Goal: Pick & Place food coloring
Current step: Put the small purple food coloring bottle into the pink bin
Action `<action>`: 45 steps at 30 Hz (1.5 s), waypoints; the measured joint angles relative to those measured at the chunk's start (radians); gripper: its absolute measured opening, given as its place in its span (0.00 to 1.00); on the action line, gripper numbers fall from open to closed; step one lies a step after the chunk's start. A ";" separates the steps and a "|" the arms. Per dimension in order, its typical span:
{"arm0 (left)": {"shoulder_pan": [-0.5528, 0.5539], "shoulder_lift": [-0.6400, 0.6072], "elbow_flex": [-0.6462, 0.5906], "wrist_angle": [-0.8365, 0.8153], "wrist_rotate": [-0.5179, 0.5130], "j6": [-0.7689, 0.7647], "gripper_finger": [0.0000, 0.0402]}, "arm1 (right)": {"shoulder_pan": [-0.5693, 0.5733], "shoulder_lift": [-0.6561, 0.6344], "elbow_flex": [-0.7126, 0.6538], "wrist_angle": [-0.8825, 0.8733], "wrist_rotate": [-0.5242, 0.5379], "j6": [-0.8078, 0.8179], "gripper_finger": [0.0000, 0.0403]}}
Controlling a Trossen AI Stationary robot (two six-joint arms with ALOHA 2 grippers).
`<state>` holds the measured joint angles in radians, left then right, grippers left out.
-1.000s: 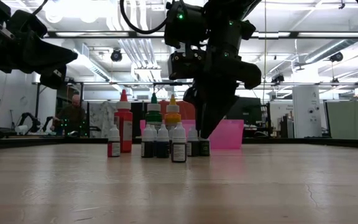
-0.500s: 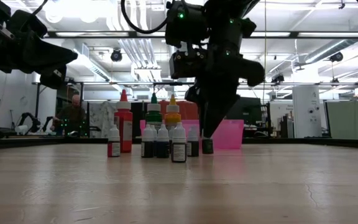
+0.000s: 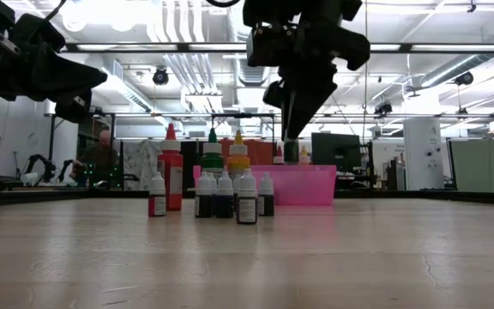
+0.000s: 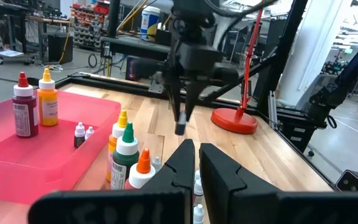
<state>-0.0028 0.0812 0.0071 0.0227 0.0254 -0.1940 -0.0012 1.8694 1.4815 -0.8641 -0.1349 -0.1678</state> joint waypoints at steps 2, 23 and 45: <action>0.000 0.000 0.000 0.000 0.000 0.000 0.00 | -0.020 -0.012 0.000 -0.005 0.000 0.007 0.14; 0.000 0.000 0.000 0.000 0.000 0.000 0.00 | -0.311 -0.075 0.000 -0.022 0.032 -0.075 0.14; 0.000 0.000 0.000 0.000 0.000 0.000 0.00 | -0.409 -0.073 -0.120 0.100 0.059 -0.230 0.14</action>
<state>-0.0025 0.0811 0.0072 0.0227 0.0257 -0.1943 -0.4099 1.7966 1.3617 -0.7638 -0.0755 -0.3982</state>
